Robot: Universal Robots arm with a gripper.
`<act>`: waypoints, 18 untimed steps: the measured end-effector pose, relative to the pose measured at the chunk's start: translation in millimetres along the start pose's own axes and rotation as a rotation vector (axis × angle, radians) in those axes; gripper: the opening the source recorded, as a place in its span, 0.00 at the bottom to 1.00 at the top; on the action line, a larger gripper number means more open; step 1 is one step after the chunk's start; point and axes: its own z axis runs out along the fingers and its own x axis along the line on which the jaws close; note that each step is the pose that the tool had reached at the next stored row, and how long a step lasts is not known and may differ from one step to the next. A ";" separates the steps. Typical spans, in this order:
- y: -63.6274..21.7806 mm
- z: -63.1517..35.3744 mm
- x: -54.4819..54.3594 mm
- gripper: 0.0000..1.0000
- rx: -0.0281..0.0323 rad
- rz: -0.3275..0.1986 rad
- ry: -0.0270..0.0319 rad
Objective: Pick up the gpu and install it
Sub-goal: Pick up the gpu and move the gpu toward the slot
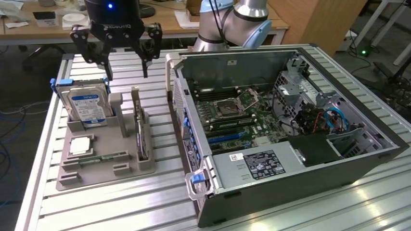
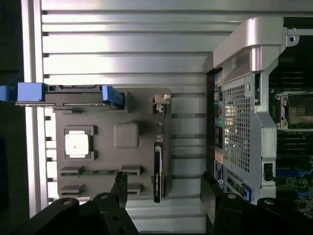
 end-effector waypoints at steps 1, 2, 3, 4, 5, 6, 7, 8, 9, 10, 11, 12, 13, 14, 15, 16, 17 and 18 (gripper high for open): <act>-0.7 1.8 0.0 0.71 0.0000 -0.005 0.0010; -1.4 3.7 0.0 0.71 -0.0001 -0.009 0.0015; -2.1 5.6 -0.1 0.71 -0.0002 -0.013 0.0019; -2.9 7.3 -0.4 0.71 -0.0002 -0.015 0.0024; -4.1 9.0 -0.7 0.71 -0.0002 -0.016 0.0030; -5.2 10.9 -1.1 0.71 -0.0002 -0.016 0.0033; -6.0 12.7 -1.5 0.71 -0.0002 -0.016 0.0034; -6.2 14.4 -2.1 0.71 -0.0002 -0.017 0.0035; -6.3 16.1 -2.7 0.71 -0.0001 -0.017 0.0037; -6.3 18.0 -3.1 0.71 -0.0001 -0.017 0.0036; -6.4 19.9 -3.3 0.71 -0.0003 -0.017 0.0033; -6.6 21.5 -3.3 0.71 -0.0003 -0.017 0.0034; -7.1 23.2 -3.4 0.71 -0.0003 -0.017 0.0034; -7.9 24.7 -3.5 0.71 -0.0003 -0.017 0.0034; -8.2 26.1 -3.4 0.71 -0.0002 -0.017 0.0035; -8.3 28.0 -3.3 0.71 -0.0003 -0.017 0.0034; -8.3 29.7 -3.3 0.71 -0.0002 -0.017 0.0043; -8.4 31.5 -3.2 0.71 -0.0001 -0.017 0.0045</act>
